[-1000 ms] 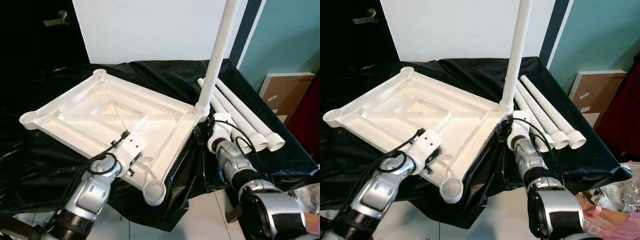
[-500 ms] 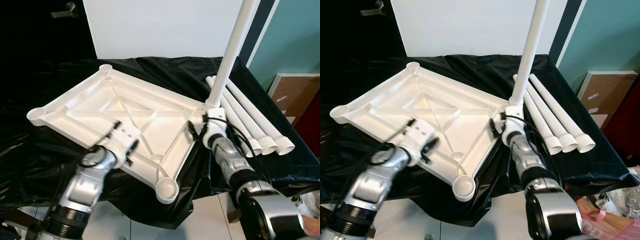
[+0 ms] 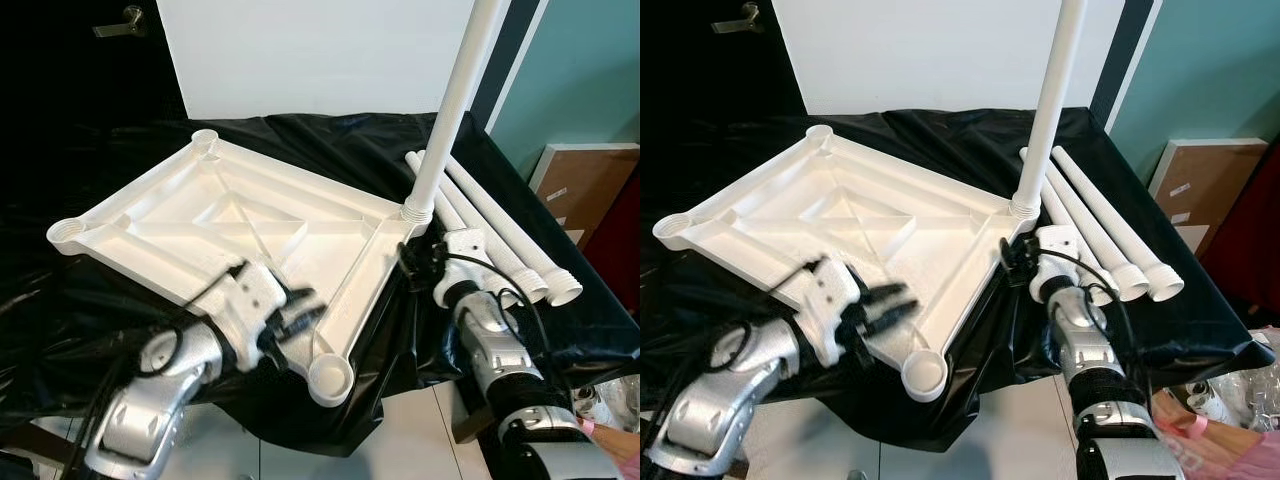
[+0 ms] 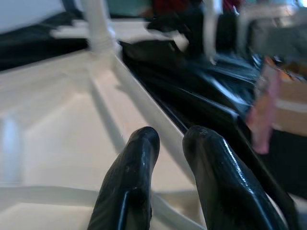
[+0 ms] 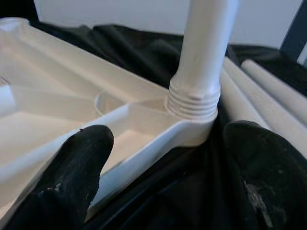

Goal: Building children table

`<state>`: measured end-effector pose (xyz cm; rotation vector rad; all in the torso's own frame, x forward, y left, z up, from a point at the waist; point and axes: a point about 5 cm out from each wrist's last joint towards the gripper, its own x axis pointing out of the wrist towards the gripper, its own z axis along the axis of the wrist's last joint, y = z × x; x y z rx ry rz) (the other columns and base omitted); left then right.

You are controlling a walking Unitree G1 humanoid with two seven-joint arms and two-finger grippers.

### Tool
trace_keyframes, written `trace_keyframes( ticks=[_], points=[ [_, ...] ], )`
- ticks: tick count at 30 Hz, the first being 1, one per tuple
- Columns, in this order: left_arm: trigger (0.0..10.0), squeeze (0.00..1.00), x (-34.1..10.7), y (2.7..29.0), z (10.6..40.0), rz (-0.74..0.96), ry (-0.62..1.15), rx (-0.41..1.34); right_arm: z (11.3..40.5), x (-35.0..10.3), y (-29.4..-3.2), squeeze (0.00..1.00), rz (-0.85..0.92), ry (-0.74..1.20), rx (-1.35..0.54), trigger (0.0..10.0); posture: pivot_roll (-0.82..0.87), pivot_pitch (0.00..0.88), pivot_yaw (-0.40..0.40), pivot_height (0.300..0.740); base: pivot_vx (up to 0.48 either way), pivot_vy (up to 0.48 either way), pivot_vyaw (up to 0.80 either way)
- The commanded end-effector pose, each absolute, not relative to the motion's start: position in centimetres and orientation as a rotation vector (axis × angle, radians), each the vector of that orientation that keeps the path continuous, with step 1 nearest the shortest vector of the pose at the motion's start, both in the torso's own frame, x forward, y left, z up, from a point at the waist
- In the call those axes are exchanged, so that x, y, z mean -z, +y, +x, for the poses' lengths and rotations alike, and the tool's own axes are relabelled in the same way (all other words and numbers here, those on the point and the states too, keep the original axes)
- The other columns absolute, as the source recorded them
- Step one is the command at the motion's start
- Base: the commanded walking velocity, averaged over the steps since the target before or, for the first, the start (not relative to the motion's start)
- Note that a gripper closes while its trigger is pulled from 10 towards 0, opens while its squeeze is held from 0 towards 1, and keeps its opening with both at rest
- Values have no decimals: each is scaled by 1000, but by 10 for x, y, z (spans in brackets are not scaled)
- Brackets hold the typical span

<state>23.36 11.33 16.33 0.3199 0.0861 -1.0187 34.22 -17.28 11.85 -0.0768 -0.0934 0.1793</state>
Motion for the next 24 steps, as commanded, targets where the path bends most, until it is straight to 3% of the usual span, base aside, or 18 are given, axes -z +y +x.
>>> trace_keyframes(
  ticks=[1,10,18,24],
  points=[
    [10000,0,-154,115,228,313,157,1077,339,-115,-179,0,-82,-78,-174,10000,16,38,-62,740,0,0,0],
    [10000,0,-131,135,238,594,250,1004,338,-119,-188,0,-101,-76,-166,10000,17,20,-64,740,0,0,0],
    [10000,0,-130,139,242,642,276,993,338,-121,-186,0,-104,-77,-179,10000,16,14,-61,740,0,0,0],
    [10000,0,-123,141,252,802,311,972,340,-124,-189,0,-106,-81,-173,10000,14,6,-54,740,0,0,0]
  ],
)
